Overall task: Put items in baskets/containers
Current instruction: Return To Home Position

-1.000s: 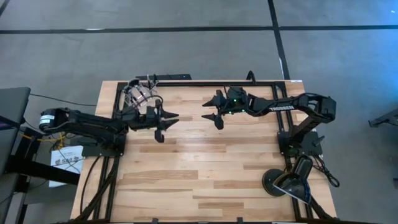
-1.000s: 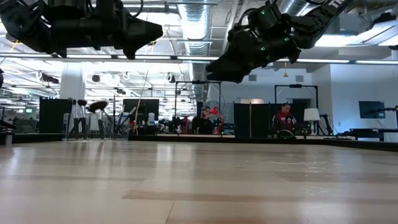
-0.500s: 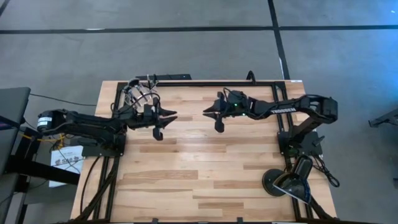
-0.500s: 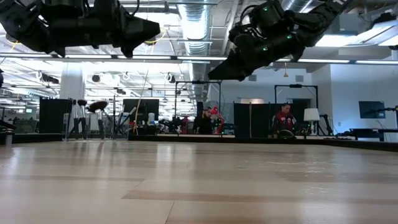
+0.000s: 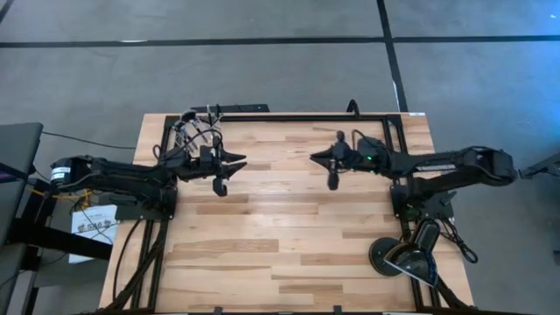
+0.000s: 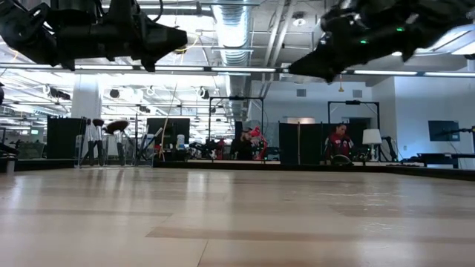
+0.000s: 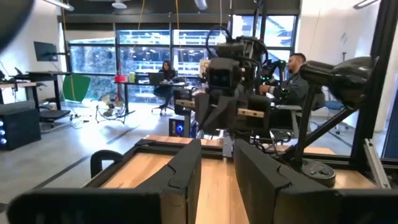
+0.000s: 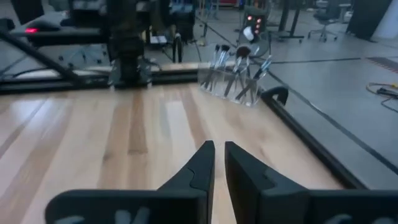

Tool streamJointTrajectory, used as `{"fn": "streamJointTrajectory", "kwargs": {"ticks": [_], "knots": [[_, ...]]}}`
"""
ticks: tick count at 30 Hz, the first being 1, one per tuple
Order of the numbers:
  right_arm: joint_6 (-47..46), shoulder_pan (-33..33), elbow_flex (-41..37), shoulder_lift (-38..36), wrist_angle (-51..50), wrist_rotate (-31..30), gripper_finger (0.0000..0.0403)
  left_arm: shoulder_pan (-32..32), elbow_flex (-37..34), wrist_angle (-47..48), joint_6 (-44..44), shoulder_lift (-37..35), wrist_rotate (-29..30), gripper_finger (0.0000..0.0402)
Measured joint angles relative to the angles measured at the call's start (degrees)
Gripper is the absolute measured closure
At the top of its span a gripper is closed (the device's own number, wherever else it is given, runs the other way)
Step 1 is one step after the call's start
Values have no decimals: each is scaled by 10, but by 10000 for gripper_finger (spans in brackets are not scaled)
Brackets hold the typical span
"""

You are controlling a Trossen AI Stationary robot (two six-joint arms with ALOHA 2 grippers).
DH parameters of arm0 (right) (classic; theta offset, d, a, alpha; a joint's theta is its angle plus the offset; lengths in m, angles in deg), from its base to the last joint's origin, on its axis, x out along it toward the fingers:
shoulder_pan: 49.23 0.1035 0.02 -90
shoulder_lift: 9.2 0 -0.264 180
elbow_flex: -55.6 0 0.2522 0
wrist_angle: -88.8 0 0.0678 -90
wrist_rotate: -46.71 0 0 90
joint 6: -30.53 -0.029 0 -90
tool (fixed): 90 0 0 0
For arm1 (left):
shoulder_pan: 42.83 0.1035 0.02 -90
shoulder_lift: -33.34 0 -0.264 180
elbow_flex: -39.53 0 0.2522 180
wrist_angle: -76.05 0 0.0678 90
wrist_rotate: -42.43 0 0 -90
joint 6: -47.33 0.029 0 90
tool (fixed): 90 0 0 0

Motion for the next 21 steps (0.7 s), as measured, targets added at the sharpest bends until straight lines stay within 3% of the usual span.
{"fn": "streamJointTrajectory", "kwargs": {"ticks": [6,16,21], "knots": [[-12,23,-94,-112,-9,-30,378,0,-38,-2,-14,-39,0,310],[10,61,-199,-292,-9,-81,381,-16,-127,-8,-20,-177,2,311],[10,68,-247,-364,-10,-94,381,-17,-136,22,-19,-227,-1,330]]}}
